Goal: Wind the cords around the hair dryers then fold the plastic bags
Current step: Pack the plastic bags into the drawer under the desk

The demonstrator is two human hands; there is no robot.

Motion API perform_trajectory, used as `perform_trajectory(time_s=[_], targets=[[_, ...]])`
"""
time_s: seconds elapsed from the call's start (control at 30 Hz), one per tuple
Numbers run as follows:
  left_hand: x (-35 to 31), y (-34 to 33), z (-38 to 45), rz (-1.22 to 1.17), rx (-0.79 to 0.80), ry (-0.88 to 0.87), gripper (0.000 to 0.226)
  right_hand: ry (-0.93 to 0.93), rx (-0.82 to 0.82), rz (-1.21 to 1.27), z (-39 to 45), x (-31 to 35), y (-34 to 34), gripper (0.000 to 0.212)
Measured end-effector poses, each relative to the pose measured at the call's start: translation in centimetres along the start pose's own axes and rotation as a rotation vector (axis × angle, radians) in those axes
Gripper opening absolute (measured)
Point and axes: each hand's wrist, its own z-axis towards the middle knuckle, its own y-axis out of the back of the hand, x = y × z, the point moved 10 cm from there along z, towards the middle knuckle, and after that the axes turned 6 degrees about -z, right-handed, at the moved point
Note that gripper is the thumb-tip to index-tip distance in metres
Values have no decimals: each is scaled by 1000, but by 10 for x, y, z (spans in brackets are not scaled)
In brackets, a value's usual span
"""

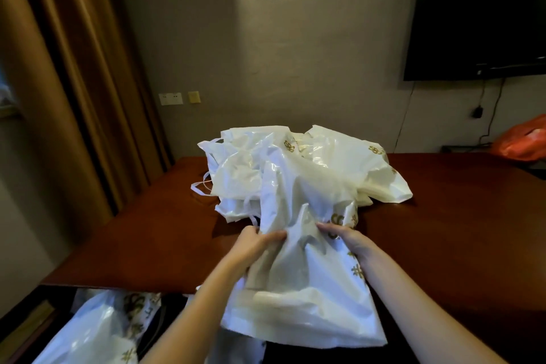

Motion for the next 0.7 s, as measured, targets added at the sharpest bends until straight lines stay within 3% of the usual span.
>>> perform_trajectory(time_s=[0.07,0.1,0.23,0.33,0.4,0.43,0.53,0.57,0.63,0.7], targets=[[-8,25,-15,111,11,-9,22,60,-55,-30,-3,0,1,102],[-12,40,-23,214,7,0,20,94,-64,-38,-5,1,0,108],[-37,100,-61,728,-140,57,48,127,-36,-47,-21,-3,-18,87],[-86,118,-103,883,-405,-184,51,137,-12,-48,-37,-5,-43,70],[-84,114,-113,678,-359,-256,69,132,43,-59,-46,-10,-66,73],[-74,103,-117,553,-240,-230,72,122,76,-54,-51,-14,-79,75],[-10,91,-120,287,-28,-14,91,103,172,-14,-63,-25,-119,69],[5,91,-126,122,-1,12,82,92,218,16,-69,-28,-134,58],[21,90,-148,-242,19,62,37,48,286,49,-79,-36,-162,50],[34,86,-166,-412,60,129,26,10,360,33,-90,-46,-189,53]])
